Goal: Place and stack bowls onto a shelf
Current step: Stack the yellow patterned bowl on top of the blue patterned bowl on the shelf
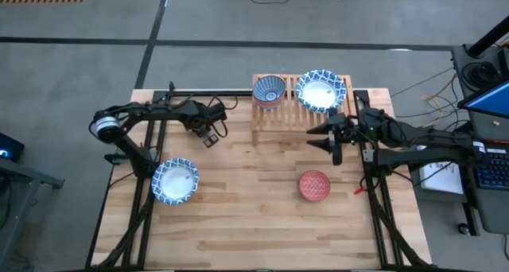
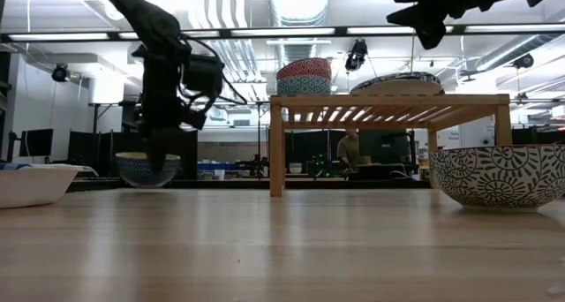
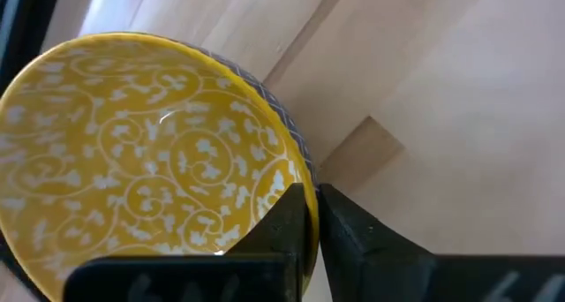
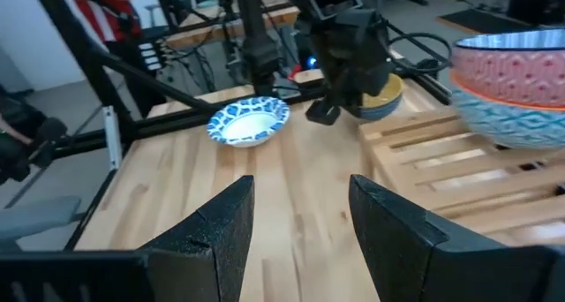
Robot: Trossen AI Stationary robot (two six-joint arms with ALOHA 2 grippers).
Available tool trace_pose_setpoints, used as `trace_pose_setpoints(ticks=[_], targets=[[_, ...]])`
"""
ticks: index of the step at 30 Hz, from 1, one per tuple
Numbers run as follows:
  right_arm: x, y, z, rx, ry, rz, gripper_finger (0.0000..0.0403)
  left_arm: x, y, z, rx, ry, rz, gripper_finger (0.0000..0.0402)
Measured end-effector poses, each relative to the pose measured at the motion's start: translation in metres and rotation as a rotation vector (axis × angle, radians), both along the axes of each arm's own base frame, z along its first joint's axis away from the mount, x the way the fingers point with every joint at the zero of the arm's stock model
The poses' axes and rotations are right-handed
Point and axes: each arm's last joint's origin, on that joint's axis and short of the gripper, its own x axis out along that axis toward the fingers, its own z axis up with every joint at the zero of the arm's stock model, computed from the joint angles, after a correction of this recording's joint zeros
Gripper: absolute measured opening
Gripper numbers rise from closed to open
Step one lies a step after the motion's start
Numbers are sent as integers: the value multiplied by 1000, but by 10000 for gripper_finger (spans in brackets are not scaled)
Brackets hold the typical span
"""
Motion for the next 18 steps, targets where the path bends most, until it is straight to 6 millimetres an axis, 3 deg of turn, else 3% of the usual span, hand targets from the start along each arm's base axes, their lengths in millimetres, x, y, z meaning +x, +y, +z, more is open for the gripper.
trace_pose_setpoints(ticks=[4, 9, 18], targets=[[2, 5, -1, -22, -50, 45, 176, 1, -6, 17, 17, 14, -24, 4], [1, 10, 3, -33, -76, 72, 176, 11, -12, 54, 110, -6, -99, 3], [1, 12, 2, -42, -67, 86, 176, 41, -2, 145, 289, -173, -298, 2]])
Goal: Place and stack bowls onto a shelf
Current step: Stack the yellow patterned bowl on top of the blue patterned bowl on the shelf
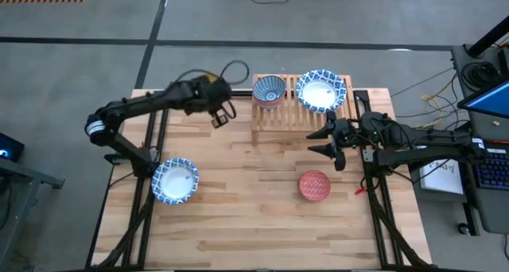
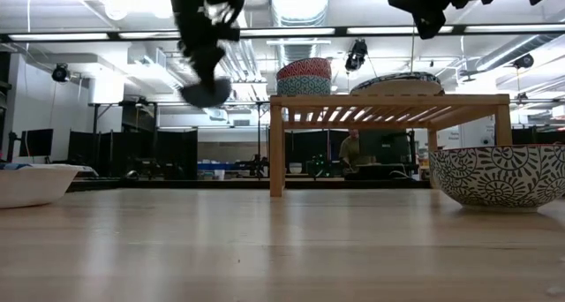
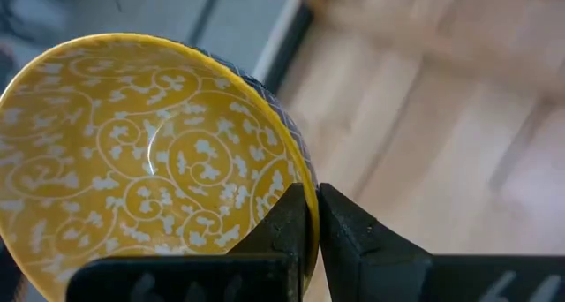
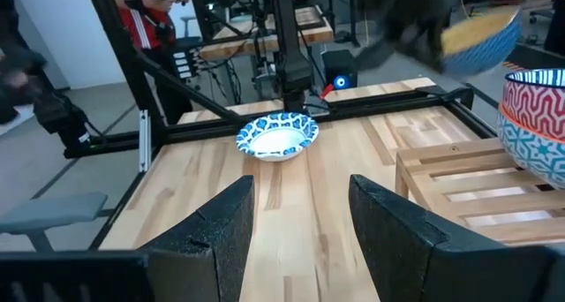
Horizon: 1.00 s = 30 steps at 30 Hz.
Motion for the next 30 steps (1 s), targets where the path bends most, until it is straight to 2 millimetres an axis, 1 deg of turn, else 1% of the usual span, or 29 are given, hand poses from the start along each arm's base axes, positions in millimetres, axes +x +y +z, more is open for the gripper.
trace_pose_setpoints(ticks=[3, 5, 7, 9, 13, 16, 22, 26, 30], targets=[[0, 0, 0, 0, 1, 0, 176, 7, 3, 30, 55, -52, -66, 1], [0, 0, 0, -1, 1, 0, 176, 11, 3, 47, 56, -98, -125, 1], [0, 0, 0, -2, 1, 0, 176, 16, 3, 60, 25, -168, -214, 1], [0, 0, 0, -8, 0, 1, 176, 23, 2, 68, 0, -223, -309, 1], [0, 0, 0, -12, 0, 2, 176, 41, 1, 77, 24, -287, -418, 1], [0, 0, 0, -10, 0, 2, 176, 53, 0, 81, 40, -277, -455, 0], [0, 0, 0, -11, 1, 2, 176, 79, 3, 77, 25, -225, -509, 0], [0, 0, 0, -11, 2, 4, 176, 91, 7, 73, -7, -179, -513, 0], [0, 0, 0, -19, 2, 6, 176, 100, 10, 75, -20, -161, -509, 4]])
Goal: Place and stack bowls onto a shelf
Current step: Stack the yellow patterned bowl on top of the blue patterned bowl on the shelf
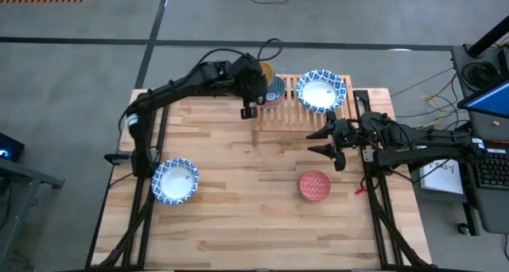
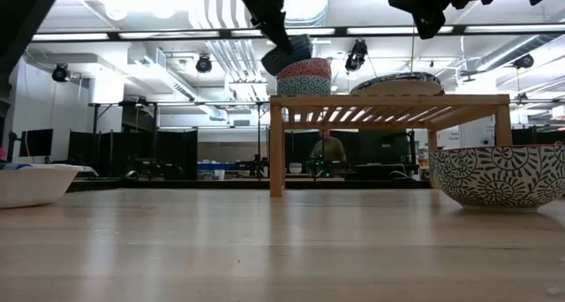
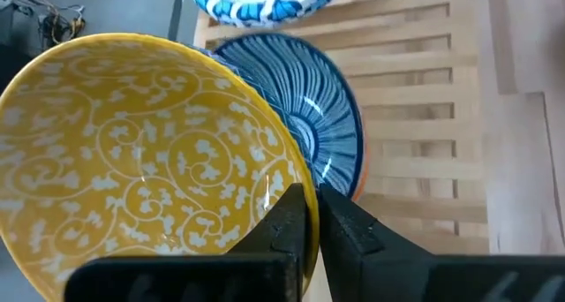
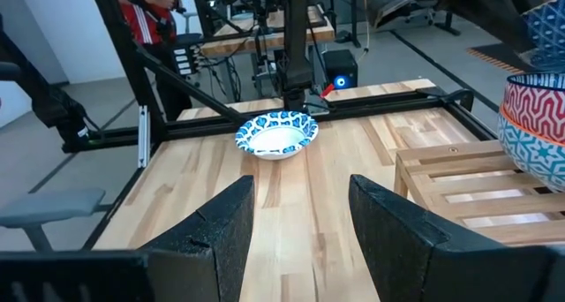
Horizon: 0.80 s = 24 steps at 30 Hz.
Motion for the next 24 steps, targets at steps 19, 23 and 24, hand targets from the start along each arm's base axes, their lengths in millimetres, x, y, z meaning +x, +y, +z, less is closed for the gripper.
trace_pose_setpoints(ticks=[19, 23, 24], targets=[[0, 0, -1, -15, 5, 2, 176, 20, 3, -1, -43, 34, -25, 90], [0, 0, -1, -15, 4, 2, 176, 17, 2, 1, -44, 38, -26, 122], [0, 0, -1, -15, 4, 2, 176, 16, 1, 2, -43, 36, -25, 131]])
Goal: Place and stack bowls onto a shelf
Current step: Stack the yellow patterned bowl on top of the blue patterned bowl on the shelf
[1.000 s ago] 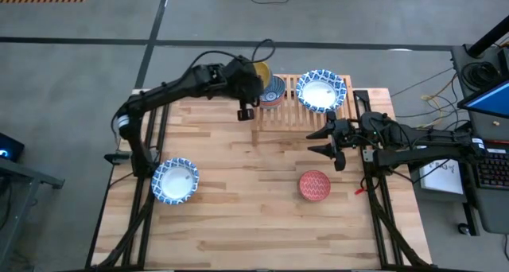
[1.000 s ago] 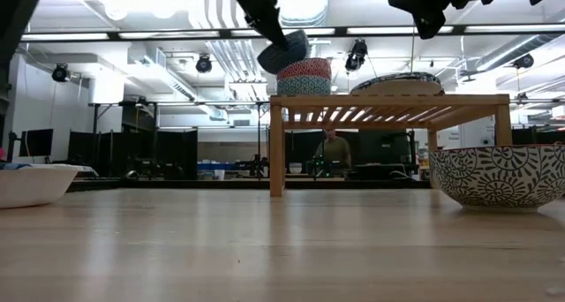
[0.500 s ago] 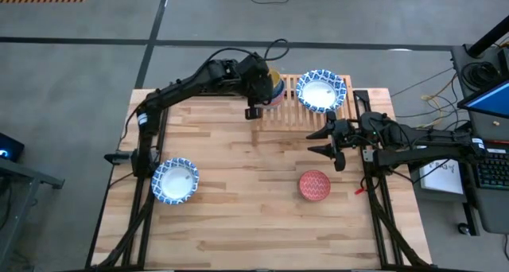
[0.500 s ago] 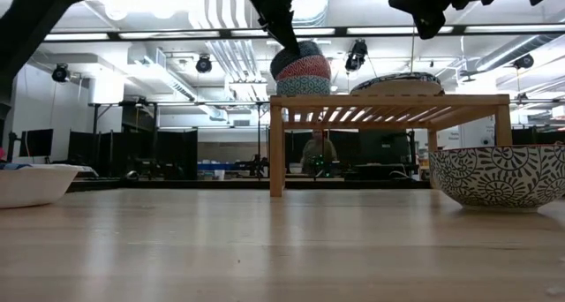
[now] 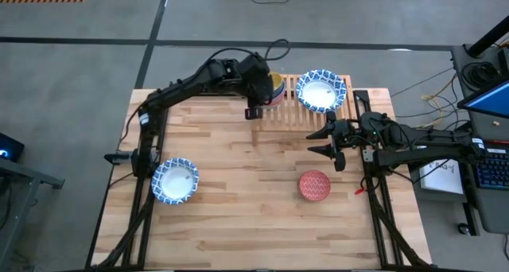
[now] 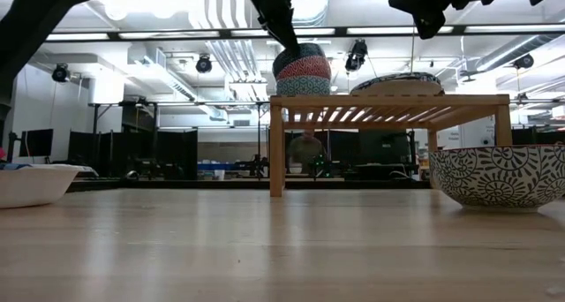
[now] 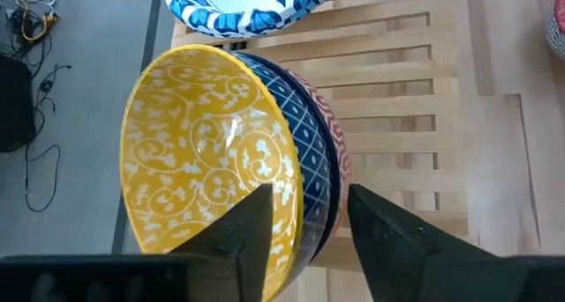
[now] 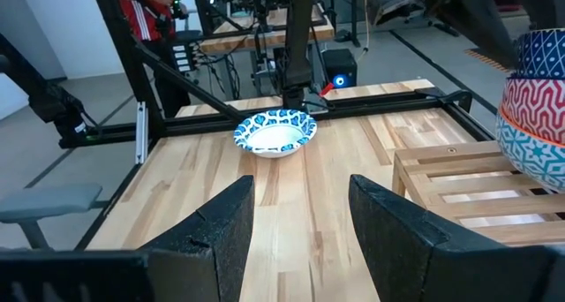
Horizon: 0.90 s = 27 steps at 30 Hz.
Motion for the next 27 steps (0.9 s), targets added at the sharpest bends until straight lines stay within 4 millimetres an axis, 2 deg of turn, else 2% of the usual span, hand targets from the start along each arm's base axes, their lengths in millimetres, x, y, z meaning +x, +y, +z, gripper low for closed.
trace_pose_setpoints(ticks=[7, 11, 17, 22, 27], targets=[[0, 0, 0, 8, 2, -5, 176, -14, -9, 18, -12, -38, 20, 174], [1, -1, 1, 3, -11, -31, 176, -28, -16, 31, -64, -70, 10, 174], [15, -8, -10, 8, 57, -209, 169, -50, -32, 40, -211, -117, -66, 158], [39, -10, -16, 11, 46, -218, 116, -66, -52, 27, -210, -147, -94, 135], [64, -18, 4, -62, 19, -229, 33, -95, -73, 13, -219, -288, -94, 114]])
